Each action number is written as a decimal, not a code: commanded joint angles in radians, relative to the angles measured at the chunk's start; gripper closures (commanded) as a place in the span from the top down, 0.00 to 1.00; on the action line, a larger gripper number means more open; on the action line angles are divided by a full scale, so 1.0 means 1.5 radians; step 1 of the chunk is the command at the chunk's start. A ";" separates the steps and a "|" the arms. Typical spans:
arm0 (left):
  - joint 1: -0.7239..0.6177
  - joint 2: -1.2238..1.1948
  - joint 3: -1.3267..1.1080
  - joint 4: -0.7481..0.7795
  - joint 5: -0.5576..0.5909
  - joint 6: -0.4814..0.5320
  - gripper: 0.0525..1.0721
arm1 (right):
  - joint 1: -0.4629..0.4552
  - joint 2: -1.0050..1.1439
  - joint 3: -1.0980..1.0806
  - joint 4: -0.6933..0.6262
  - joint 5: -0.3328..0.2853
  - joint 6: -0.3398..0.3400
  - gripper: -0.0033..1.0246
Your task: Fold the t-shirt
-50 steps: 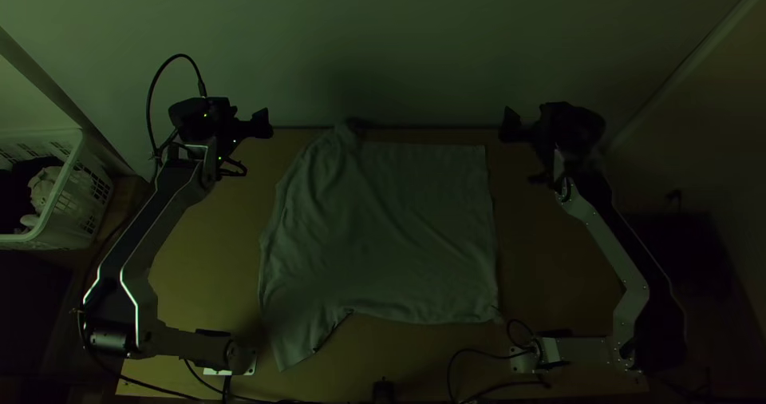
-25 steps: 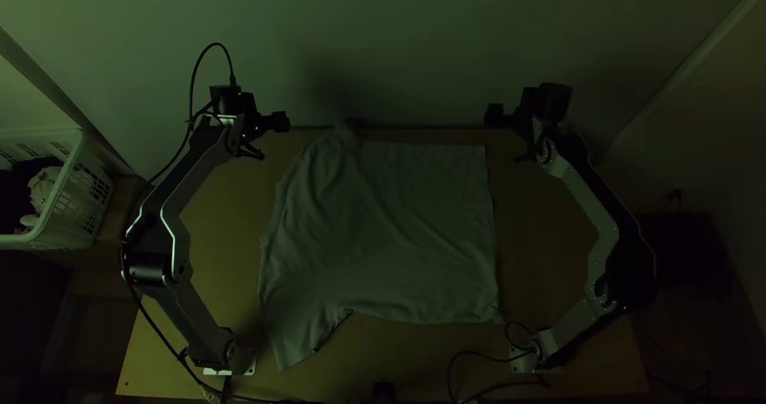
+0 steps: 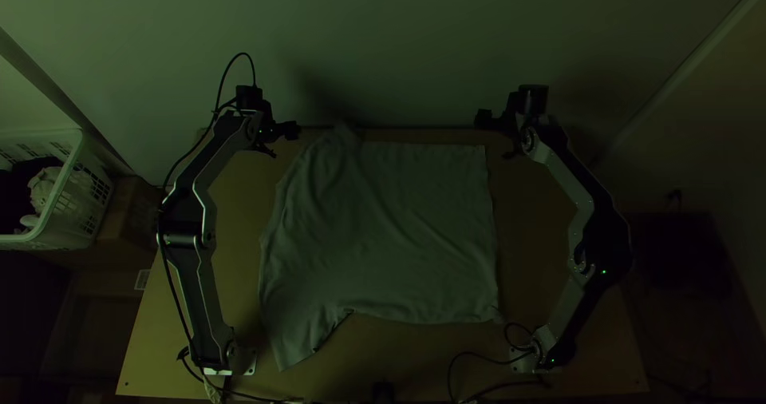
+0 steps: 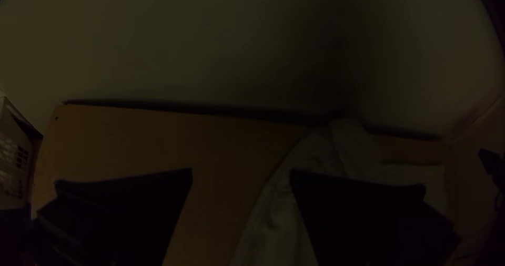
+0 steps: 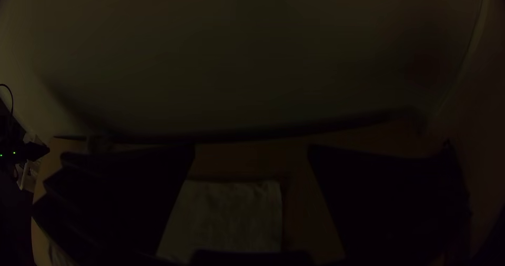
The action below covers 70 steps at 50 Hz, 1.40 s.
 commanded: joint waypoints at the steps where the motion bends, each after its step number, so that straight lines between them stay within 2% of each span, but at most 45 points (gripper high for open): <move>1: -0.005 0.036 0.039 -0.008 0.007 -0.010 0.85 | -0.003 0.025 0.025 -0.016 -0.005 0.026 0.96; 20: -0.026 0.131 0.125 -0.059 0.003 0.012 0.85 | -0.009 0.061 0.037 -0.040 -0.014 0.030 0.96; 32: -0.030 0.149 0.131 -0.079 0.000 0.020 0.85 | -0.009 0.085 0.054 -0.042 -0.014 0.039 0.96; 43: -0.034 0.173 0.141 -0.086 -0.041 0.032 0.85 | -0.009 0.086 0.066 -0.046 -0.014 0.044 0.96; 55: -0.038 0.184 0.136 -0.113 -0.045 0.032 0.84 | -0.014 0.106 0.118 -0.085 -0.014 0.045 0.96; 57: -0.040 0.183 0.133 -0.115 -0.045 0.032 0.75 | -0.014 0.118 0.139 -0.103 -0.014 0.046 0.96; 59: -0.041 0.182 0.133 -0.114 -0.045 0.032 0.63 | -0.014 0.133 0.167 -0.129 -0.014 0.049 0.96; 61: -0.042 0.180 0.135 -0.113 -0.045 0.032 0.48 | -0.015 0.149 0.196 -0.156 -0.014 0.049 0.96; 66: -0.046 0.174 0.137 -0.112 -0.044 0.032 0.04 | -0.018 0.192 0.257 -0.211 -0.014 0.050 0.96; 70: -0.049 0.167 0.136 -0.113 -0.044 0.030 0.03 | -0.020 0.214 0.278 -0.226 -0.013 0.050 0.95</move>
